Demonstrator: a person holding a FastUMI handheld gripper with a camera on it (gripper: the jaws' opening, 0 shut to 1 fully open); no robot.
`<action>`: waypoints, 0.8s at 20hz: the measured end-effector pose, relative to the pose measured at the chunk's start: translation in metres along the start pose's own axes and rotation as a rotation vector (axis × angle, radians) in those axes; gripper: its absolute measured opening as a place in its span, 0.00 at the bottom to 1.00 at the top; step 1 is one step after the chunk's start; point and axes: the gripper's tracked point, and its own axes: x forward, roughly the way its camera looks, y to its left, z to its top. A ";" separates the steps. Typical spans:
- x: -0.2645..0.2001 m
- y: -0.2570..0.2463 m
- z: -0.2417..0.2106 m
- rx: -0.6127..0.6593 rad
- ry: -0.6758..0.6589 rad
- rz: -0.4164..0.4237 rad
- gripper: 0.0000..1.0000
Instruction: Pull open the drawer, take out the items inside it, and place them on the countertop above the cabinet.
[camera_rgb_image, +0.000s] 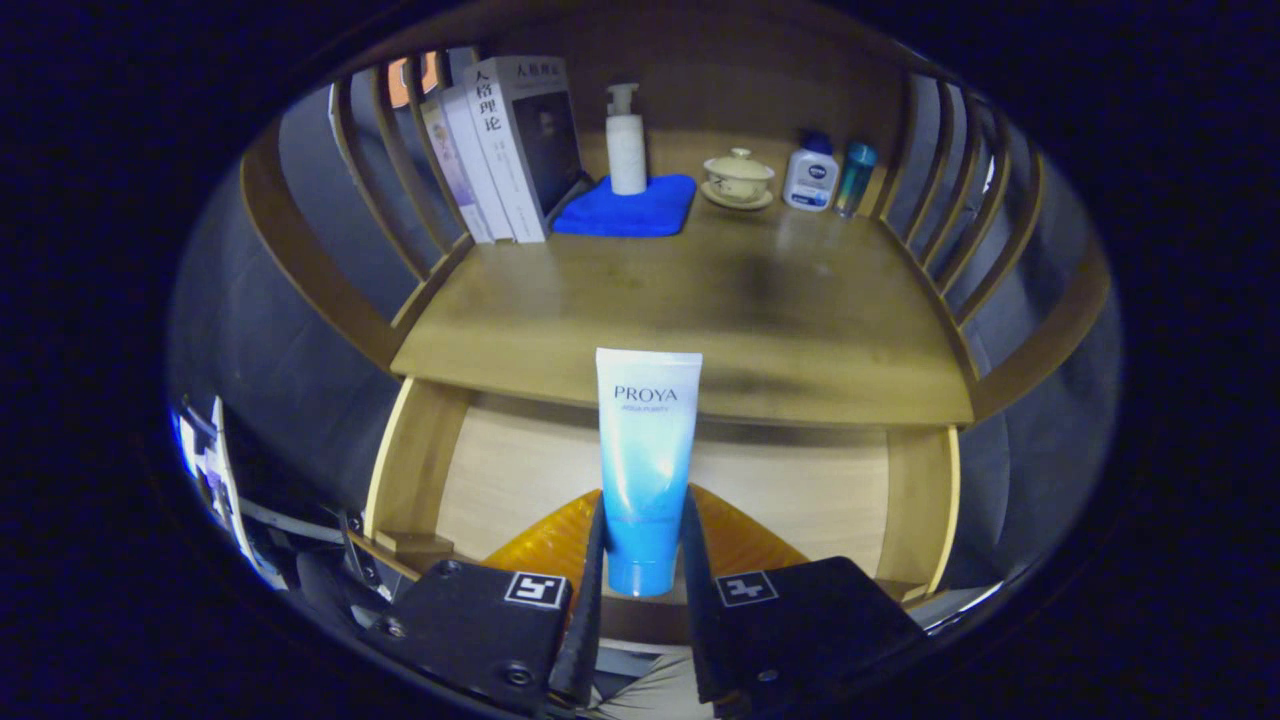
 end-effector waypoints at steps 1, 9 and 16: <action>0.002 -0.004 0.009 0.013 -0.011 -0.012 0.41; 0.020 -0.021 0.067 0.094 -0.049 -0.076 0.41; 0.047 -0.023 0.098 0.092 -0.059 -0.100 0.41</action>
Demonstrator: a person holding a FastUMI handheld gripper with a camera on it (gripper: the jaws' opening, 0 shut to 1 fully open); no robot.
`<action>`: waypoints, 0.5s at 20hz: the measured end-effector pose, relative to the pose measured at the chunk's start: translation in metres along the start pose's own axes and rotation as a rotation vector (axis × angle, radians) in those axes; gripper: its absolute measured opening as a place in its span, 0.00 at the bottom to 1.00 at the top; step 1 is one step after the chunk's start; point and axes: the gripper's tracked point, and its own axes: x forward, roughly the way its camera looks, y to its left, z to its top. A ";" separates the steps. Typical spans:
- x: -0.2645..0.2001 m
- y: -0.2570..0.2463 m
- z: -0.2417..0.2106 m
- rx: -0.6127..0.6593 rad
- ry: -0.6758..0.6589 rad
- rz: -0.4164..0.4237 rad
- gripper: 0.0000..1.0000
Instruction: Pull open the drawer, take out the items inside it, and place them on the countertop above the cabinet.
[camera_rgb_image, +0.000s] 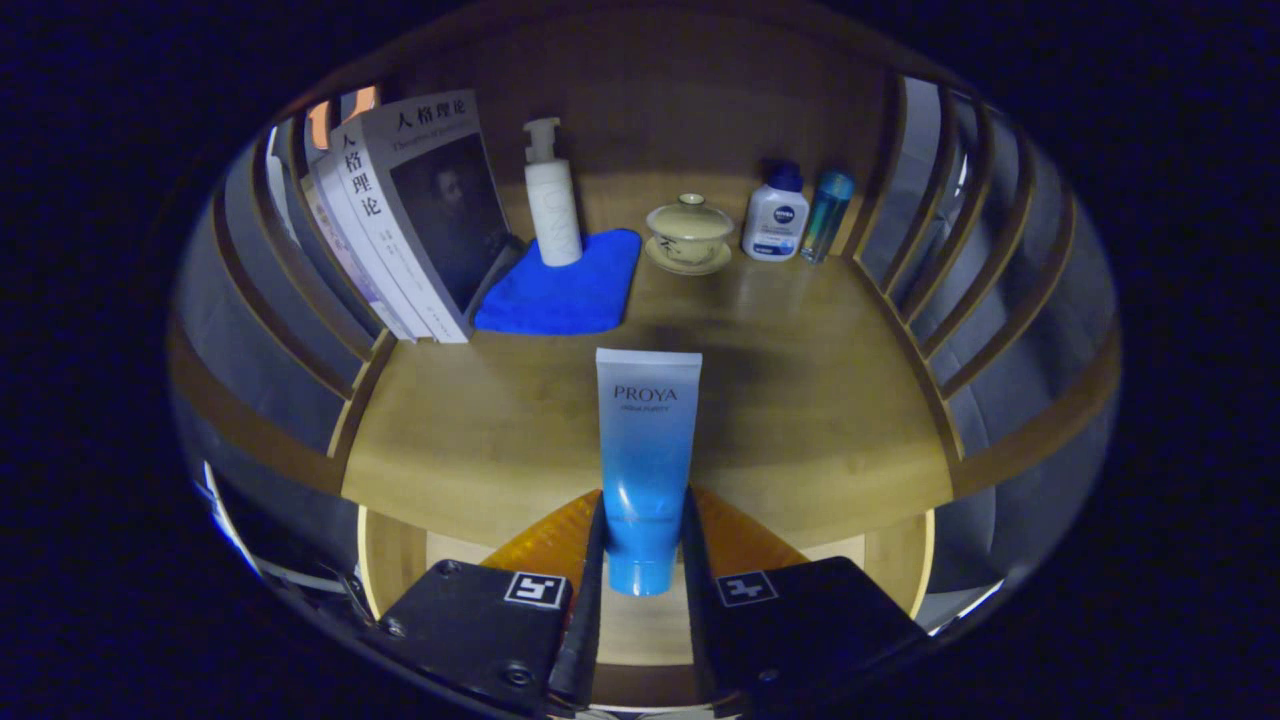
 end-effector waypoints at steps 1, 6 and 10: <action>0.004 -0.002 0.002 0.011 0.003 -0.017 0.41; 0.027 0.003 0.002 0.024 0.037 -0.015 0.41; 0.041 0.002 0.004 0.051 0.031 -0.026 0.42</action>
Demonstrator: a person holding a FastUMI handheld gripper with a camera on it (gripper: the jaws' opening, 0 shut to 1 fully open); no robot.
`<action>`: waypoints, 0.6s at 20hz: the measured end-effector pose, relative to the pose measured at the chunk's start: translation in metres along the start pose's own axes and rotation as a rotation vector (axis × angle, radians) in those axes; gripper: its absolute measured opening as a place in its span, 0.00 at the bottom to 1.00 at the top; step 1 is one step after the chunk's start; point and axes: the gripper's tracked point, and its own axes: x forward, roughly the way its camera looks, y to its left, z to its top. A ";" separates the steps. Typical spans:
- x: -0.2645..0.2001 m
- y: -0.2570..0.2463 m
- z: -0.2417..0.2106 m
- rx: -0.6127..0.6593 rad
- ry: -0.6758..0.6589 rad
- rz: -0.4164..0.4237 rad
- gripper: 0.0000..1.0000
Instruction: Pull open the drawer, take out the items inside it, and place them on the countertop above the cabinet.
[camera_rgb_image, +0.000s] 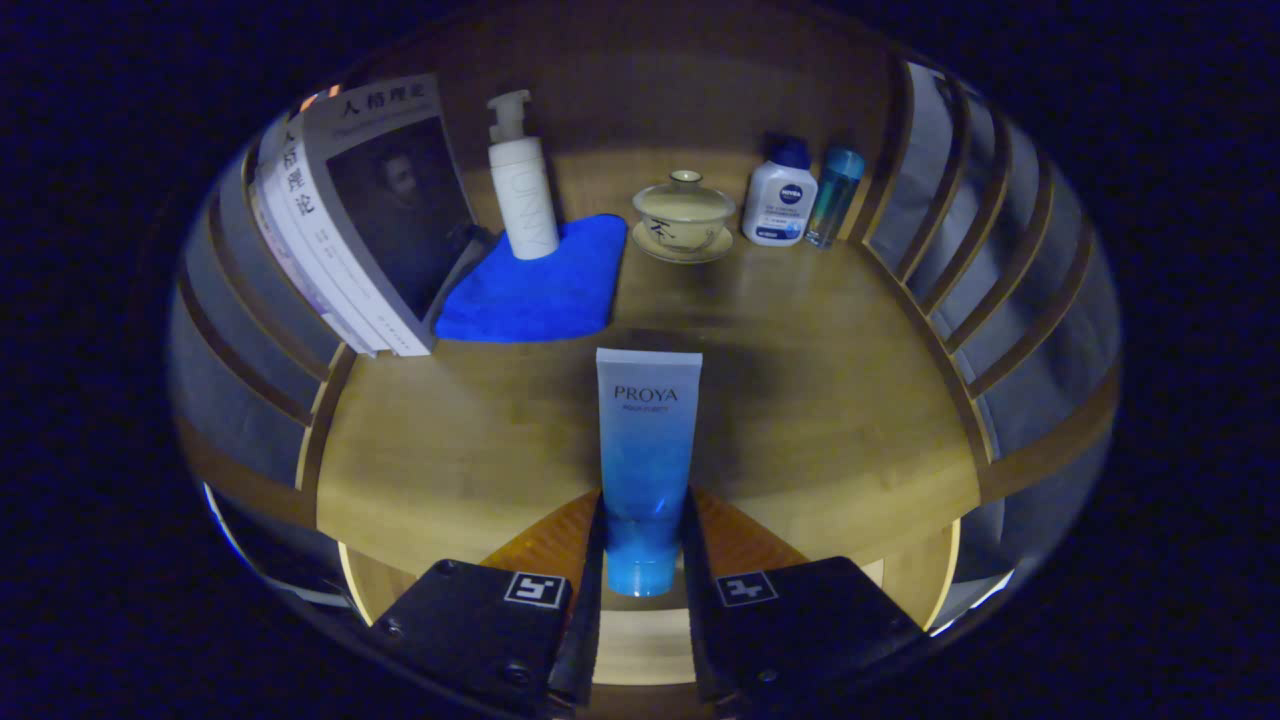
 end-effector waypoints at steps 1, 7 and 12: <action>0.002 -0.001 -0.001 0.003 0.000 -0.004 0.43; -0.011 -0.002 -0.001 -0.016 -0.016 0.004 0.51; -0.042 0.002 -0.015 -0.061 -0.046 0.017 0.53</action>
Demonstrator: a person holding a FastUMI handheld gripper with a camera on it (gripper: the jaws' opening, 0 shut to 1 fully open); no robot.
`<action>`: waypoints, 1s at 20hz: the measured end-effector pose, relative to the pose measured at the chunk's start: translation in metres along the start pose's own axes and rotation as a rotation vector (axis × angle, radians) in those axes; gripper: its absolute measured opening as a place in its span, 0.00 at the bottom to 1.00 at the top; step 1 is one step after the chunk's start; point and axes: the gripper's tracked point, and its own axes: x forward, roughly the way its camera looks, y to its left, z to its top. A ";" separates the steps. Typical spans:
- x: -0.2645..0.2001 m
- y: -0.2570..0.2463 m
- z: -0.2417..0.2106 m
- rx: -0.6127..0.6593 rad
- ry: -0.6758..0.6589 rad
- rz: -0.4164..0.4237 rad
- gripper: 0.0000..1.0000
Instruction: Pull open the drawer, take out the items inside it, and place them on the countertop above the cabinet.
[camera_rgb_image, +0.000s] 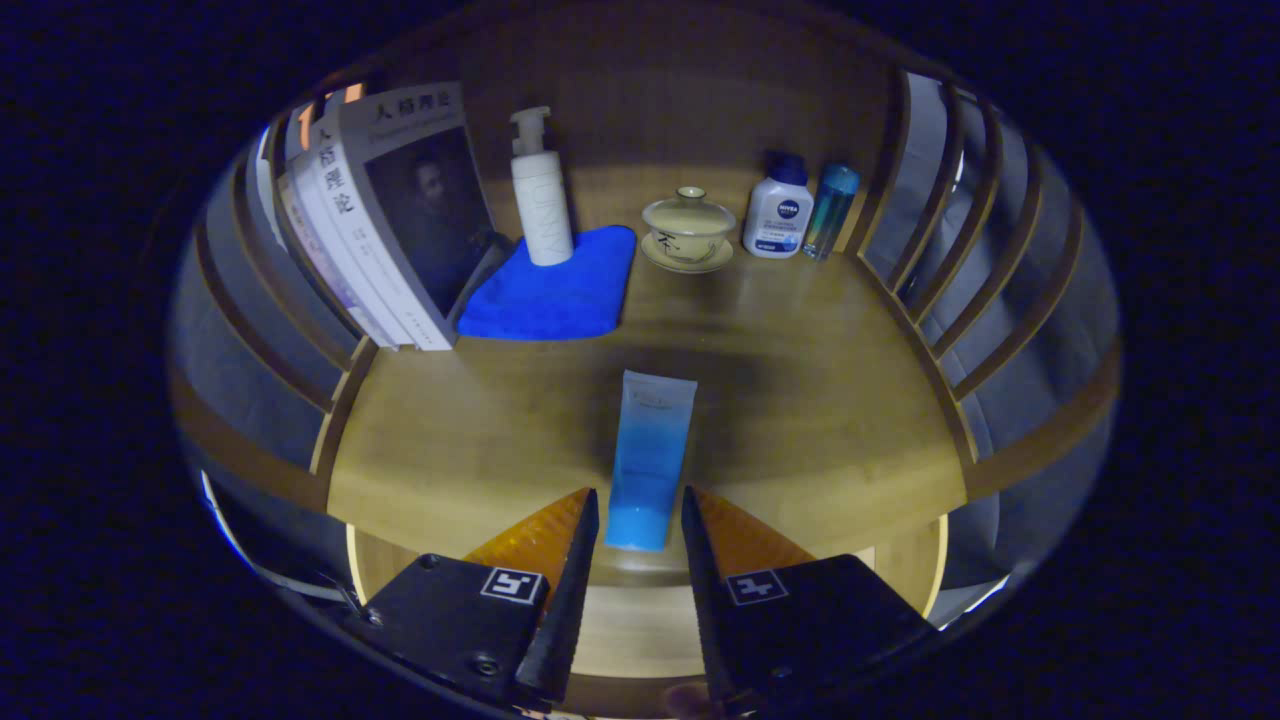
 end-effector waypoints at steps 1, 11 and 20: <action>-0.008 0.003 -0.004 -0.008 -0.010 0.011 0.53; -0.091 0.031 -0.051 -0.096 -0.180 0.109 0.81; -0.148 0.036 -0.103 -0.136 -0.459 0.131 0.85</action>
